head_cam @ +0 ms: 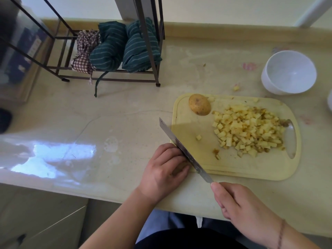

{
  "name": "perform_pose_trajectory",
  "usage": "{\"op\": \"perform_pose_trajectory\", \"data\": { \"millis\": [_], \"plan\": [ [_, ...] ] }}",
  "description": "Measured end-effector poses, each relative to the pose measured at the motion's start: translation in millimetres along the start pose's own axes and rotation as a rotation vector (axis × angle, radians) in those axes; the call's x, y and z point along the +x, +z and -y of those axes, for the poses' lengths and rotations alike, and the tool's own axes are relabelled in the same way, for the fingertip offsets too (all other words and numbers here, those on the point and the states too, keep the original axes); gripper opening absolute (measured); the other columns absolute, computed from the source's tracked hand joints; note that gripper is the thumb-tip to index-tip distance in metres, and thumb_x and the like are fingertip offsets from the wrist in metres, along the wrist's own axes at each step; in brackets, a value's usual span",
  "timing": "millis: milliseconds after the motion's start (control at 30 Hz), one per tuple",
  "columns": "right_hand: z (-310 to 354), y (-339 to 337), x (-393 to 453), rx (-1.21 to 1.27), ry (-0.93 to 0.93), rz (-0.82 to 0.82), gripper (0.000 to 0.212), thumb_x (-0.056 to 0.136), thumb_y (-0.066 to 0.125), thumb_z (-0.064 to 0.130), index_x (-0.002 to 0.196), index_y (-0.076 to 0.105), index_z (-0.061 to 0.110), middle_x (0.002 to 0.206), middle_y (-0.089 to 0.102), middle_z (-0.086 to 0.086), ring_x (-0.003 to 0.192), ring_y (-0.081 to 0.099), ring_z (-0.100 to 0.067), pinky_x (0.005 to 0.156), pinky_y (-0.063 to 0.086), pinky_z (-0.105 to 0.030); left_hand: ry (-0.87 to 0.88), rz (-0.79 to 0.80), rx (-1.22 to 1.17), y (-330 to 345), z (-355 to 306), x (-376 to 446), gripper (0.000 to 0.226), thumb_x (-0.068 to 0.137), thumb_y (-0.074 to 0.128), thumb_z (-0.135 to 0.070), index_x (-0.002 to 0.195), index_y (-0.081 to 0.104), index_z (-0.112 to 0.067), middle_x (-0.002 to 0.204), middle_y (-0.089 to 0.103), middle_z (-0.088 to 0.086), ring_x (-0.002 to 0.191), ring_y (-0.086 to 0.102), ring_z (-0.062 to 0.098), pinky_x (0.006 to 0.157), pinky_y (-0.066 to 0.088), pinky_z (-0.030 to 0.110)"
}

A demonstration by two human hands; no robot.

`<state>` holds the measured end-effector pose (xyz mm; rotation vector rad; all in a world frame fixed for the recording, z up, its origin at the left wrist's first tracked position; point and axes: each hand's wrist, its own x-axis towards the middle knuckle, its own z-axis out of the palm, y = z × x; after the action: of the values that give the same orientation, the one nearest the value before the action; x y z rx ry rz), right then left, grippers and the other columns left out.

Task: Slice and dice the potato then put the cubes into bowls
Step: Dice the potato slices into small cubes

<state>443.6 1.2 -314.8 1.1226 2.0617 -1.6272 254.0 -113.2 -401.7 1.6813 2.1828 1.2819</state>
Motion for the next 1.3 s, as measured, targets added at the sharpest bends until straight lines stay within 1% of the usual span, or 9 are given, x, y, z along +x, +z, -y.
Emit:
{"op": "perform_pose_trajectory", "data": {
  "millis": [167,267,400,733,867,1033,1133,1200,1300],
  "plan": [
    [3.1,-2.4,-1.4,0.038,0.011,0.008,0.064,0.082,0.031,0.076,0.062,0.037,0.016,0.049,0.033,0.006,0.047,0.030,-0.006,0.052,0.029,-0.024,-0.013,-0.023,0.040,2.0,-4.4,0.8,0.008,0.083,0.083,-0.003,0.087,0.077,-0.001,0.096,0.072,0.007,0.097,0.065,0.028,0.091,0.054,0.033],
    [4.4,-5.6,-1.7,0.039,0.005,0.010,0.059,0.081,0.034,0.070,0.061,0.036,0.015,0.048,0.034,0.005,0.047,0.030,-0.006,0.052,0.029,-0.023,-0.009,-0.027,0.072,3.8,-6.1,2.3,0.007,0.083,0.083,-0.005,0.086,0.076,-0.001,0.095,0.072,0.007,0.096,0.066,0.027,0.090,0.054,0.032],
    [-0.7,-12.4,-3.5,0.050,0.003,-0.004,0.059,0.080,0.035,0.070,0.061,0.036,0.014,0.048,0.033,0.005,0.047,0.030,-0.008,0.051,0.029,-0.024,0.004,-0.001,0.088,12.7,-7.8,9.0,0.008,0.086,0.081,-0.008,0.088,0.077,-0.001,0.096,0.073,0.008,0.095,0.068,0.031,0.089,0.055,0.035],
    [-16.1,-51.8,-3.9,0.119,0.029,-0.075,0.056,0.079,0.037,0.066,0.062,0.039,0.013,0.041,0.034,0.007,0.036,0.030,-0.004,0.039,0.026,-0.013,0.014,-0.010,0.056,58.0,-25.0,48.0,0.006,0.085,0.079,-0.004,0.086,0.075,0.001,0.095,0.072,0.010,0.096,0.068,0.030,0.092,0.054,0.030],
    [-21.3,-66.9,-1.3,0.142,0.017,-0.031,0.053,0.083,0.037,0.062,0.062,0.040,0.014,0.040,0.035,0.009,0.034,0.032,-0.004,0.037,0.026,-0.011,0.019,-0.012,0.085,65.6,-28.6,57.2,0.009,0.085,0.079,-0.006,0.088,0.076,0.002,0.095,0.072,0.011,0.096,0.068,0.027,0.093,0.055,0.031],
    [-30.3,-75.0,-3.7,0.188,0.017,0.000,0.058,0.077,0.039,0.072,0.062,0.040,0.016,0.045,0.037,0.008,0.041,0.032,-0.005,0.040,0.025,-0.012,-0.004,-0.058,0.129,70.6,-33.6,59.5,0.009,0.087,0.074,-0.006,0.088,0.076,0.003,0.094,0.072,0.011,0.095,0.067,0.026,0.090,0.055,0.030],
    [-29.1,-85.7,-11.7,0.205,0.041,0.044,0.054,0.080,0.039,0.065,0.066,0.041,0.013,0.043,0.035,0.008,0.036,0.030,-0.003,0.035,0.026,-0.011,-0.061,-0.060,0.156,75.4,-35.3,61.4,0.007,0.082,0.078,0.000,0.088,0.076,0.002,0.092,0.071,0.010,0.093,0.065,0.025,0.088,0.054,0.028],
    [-25.3,-93.1,-16.8,0.201,0.027,0.060,0.053,0.081,0.039,0.064,0.066,0.041,0.013,0.042,0.035,0.008,0.034,0.029,-0.003,0.035,0.026,-0.011,-0.088,-0.059,0.157,77.5,-35.9,63.2,0.006,0.084,0.076,-0.003,0.088,0.076,0.001,0.091,0.070,0.009,0.093,0.063,0.025,0.086,0.053,0.029],
    [-18.9,-102.7,-21.7,0.160,0.003,0.049,0.054,0.079,0.038,0.068,0.066,0.041,0.015,0.042,0.035,0.008,0.036,0.029,-0.003,0.037,0.024,-0.011,-0.142,-0.090,0.191,75.5,-38.8,70.0,0.015,0.088,0.070,-0.015,0.085,0.077,-0.002,0.089,0.069,0.006,0.092,0.062,0.024,0.082,0.052,0.030]
  ]
}}
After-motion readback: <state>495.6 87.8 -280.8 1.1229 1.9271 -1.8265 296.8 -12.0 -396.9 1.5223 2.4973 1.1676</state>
